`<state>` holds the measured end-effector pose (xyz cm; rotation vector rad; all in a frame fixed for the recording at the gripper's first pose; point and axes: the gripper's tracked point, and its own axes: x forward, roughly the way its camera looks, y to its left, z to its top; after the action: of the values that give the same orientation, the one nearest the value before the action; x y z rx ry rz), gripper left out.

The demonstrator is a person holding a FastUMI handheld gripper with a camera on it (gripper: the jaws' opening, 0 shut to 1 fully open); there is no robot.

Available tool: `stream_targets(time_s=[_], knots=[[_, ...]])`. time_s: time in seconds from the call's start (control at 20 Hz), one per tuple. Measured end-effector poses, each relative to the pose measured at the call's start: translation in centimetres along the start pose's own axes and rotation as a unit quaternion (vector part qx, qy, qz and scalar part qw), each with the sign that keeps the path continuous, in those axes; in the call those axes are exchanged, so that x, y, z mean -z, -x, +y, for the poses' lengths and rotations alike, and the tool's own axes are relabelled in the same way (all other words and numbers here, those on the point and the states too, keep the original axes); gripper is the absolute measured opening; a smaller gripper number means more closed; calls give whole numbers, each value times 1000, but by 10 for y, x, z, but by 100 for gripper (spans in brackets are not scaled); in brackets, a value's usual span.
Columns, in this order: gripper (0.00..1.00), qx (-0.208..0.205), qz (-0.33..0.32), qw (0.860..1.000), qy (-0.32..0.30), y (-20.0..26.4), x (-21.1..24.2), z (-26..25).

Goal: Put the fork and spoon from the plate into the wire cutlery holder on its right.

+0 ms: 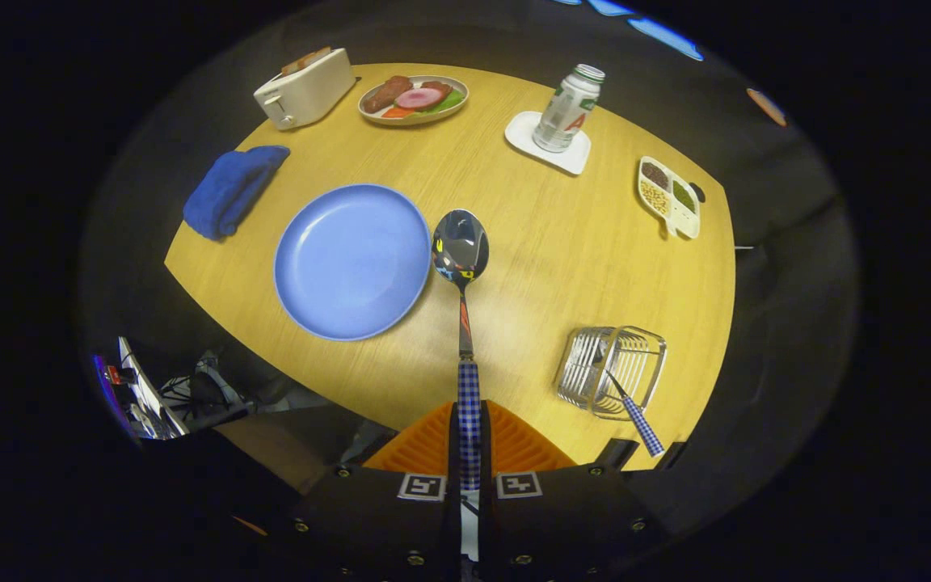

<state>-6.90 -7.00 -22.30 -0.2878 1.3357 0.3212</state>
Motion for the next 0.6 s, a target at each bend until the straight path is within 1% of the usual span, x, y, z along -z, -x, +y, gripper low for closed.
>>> stream_targets(time_s=[0.3,0.6], knots=[[9,24,21,999,-33,18,32,-51],[8,61,75,994,-48,24,66,-95]])
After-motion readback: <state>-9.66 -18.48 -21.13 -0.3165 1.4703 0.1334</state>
